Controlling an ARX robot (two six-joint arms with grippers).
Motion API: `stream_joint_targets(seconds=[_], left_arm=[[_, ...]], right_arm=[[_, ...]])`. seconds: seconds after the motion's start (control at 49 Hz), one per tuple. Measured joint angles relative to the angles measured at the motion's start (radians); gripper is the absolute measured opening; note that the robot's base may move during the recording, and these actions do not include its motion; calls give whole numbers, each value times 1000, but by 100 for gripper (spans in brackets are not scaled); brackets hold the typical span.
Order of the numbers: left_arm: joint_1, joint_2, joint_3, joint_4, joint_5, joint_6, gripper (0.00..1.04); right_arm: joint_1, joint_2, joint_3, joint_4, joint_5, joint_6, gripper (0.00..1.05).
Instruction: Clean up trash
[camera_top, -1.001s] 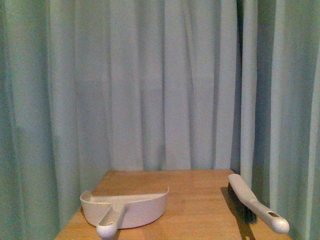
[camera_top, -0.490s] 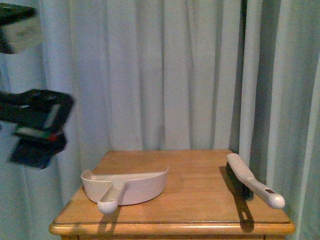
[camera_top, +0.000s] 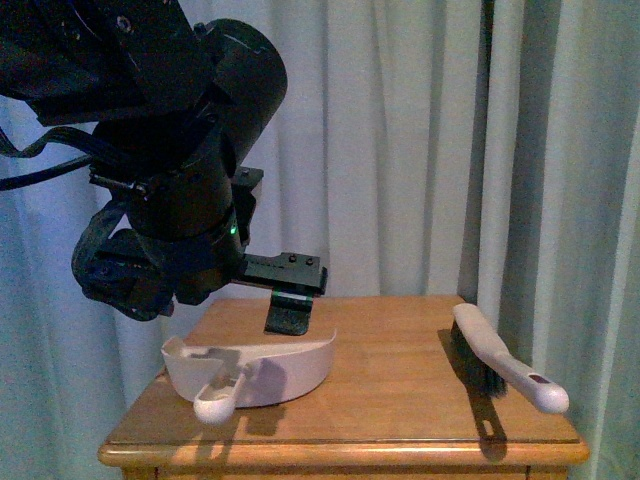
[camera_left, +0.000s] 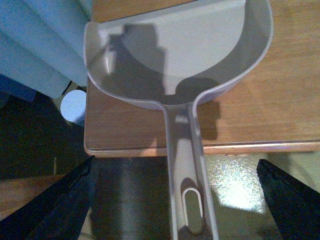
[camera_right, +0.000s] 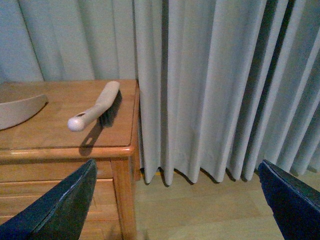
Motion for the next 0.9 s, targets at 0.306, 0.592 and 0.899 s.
stream_joint_targets(seconds=[0.306,0.592,0.899], left_arm=[[31,70,5,-10,19,-88,97],[24,113,5,-3,31,-119,97],[30,140,5,31,39,-130,97]], right_arm=[[0,0,0,0,0,0,97],[0,0,0,0,0,0,97],[0,0,0,0,0,0,97]])
